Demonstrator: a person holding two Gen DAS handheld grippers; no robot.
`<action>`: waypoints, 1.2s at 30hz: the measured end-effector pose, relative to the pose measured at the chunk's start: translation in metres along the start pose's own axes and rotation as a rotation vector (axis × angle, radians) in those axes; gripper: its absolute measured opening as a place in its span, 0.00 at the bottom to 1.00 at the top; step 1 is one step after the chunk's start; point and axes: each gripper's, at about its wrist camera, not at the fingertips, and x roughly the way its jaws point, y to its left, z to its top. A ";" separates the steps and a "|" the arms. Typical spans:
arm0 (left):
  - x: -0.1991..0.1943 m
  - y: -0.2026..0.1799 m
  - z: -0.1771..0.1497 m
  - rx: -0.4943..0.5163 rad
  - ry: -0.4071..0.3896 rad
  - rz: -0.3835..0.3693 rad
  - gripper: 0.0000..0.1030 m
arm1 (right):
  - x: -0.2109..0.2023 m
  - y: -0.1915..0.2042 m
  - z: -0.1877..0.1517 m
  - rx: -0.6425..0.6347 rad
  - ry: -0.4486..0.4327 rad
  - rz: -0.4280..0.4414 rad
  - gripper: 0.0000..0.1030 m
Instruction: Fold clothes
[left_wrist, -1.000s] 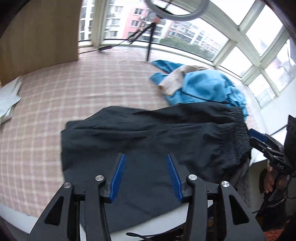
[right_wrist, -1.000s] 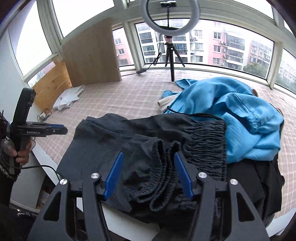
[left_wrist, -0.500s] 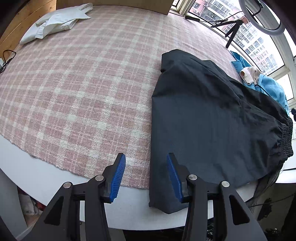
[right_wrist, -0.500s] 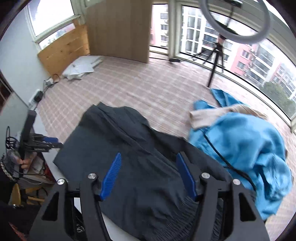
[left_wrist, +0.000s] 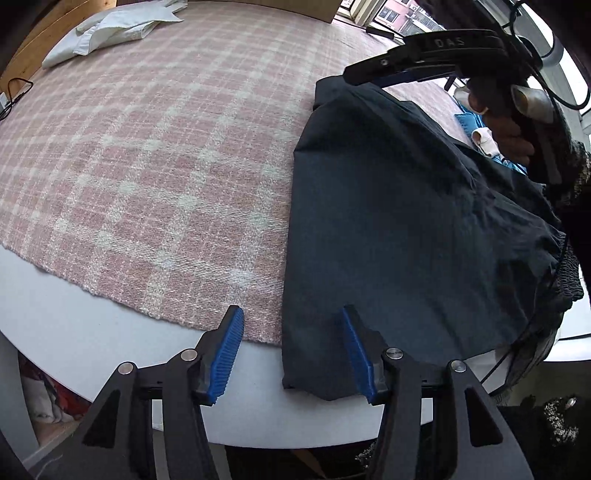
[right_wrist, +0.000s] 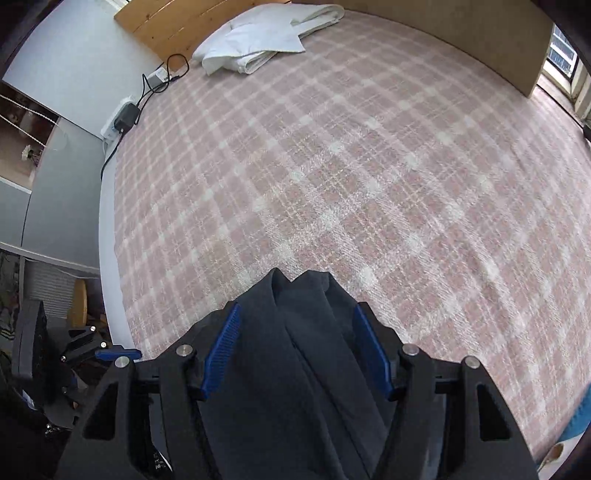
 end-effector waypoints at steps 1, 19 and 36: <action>0.000 -0.003 -0.001 0.013 0.000 -0.002 0.48 | 0.001 0.001 0.000 0.002 0.014 0.041 0.59; -0.003 -0.009 -0.002 0.071 -0.040 -0.148 0.04 | -0.005 -0.013 0.007 0.089 -0.026 0.225 0.06; 0.012 -0.003 -0.002 0.034 -0.012 -0.184 0.02 | 0.026 0.006 0.028 0.028 0.054 0.120 0.03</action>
